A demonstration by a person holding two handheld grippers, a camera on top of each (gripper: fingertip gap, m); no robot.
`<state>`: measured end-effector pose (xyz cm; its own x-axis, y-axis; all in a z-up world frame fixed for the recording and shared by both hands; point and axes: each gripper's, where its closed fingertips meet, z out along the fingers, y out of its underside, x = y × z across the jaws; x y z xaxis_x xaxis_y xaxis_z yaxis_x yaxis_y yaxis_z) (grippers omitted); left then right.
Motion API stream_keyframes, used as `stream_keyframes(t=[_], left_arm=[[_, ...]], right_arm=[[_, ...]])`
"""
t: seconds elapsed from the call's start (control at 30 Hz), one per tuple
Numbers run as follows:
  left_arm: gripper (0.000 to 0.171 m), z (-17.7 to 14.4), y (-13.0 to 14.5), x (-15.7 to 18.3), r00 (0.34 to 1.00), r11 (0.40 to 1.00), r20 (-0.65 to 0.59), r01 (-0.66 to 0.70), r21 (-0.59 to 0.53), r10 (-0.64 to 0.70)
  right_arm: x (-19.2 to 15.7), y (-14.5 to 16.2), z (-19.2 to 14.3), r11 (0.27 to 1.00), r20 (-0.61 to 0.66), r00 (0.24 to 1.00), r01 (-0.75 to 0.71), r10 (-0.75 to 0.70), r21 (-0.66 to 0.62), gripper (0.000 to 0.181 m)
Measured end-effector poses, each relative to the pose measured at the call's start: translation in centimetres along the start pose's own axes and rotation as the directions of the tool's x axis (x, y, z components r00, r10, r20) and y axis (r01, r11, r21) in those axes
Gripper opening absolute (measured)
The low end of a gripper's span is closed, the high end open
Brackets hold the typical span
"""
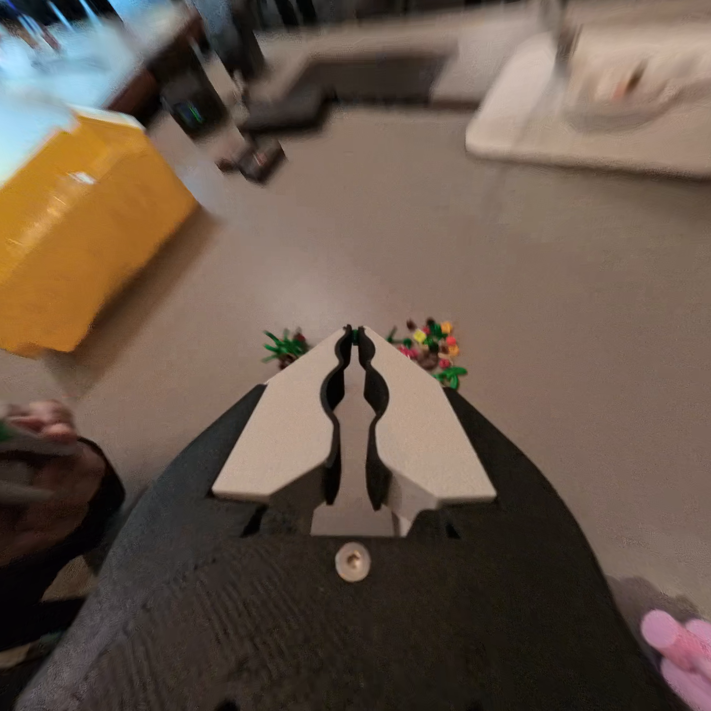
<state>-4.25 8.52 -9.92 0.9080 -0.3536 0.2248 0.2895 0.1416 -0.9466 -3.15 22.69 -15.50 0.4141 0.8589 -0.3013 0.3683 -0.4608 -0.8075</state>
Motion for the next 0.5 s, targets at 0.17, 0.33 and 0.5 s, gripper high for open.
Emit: stream_keyframes(t=[0.17, 0.33, 0.5], left_arm=[[0.001, -0.2, 1.4, -1.9, 0.996, 0.996, 0.017, 0.087, -0.037, -0.086], [0.000, -0.6, 1.8, -2.8, 0.992, 0.992, 0.028, 0.122, -0.043, -0.121], [0.000, -0.4, 2.6, -3.2, 0.986, 0.983, 0.023, 0.167, -0.080, -0.166]], right_arm=[[3.9, 4.9, 5.0, 0.948, -0.104, 0.994, -0.071, 0.040, -0.310, 0.001], [5.4, 6.3, 5.6, 0.924, -0.187, 0.982, -0.055, -0.018, -0.378, 0.001], [5.7, 5.9, 5.3, 0.935, -0.220, 0.975, -0.052, -0.028, -0.351, 0.025]])
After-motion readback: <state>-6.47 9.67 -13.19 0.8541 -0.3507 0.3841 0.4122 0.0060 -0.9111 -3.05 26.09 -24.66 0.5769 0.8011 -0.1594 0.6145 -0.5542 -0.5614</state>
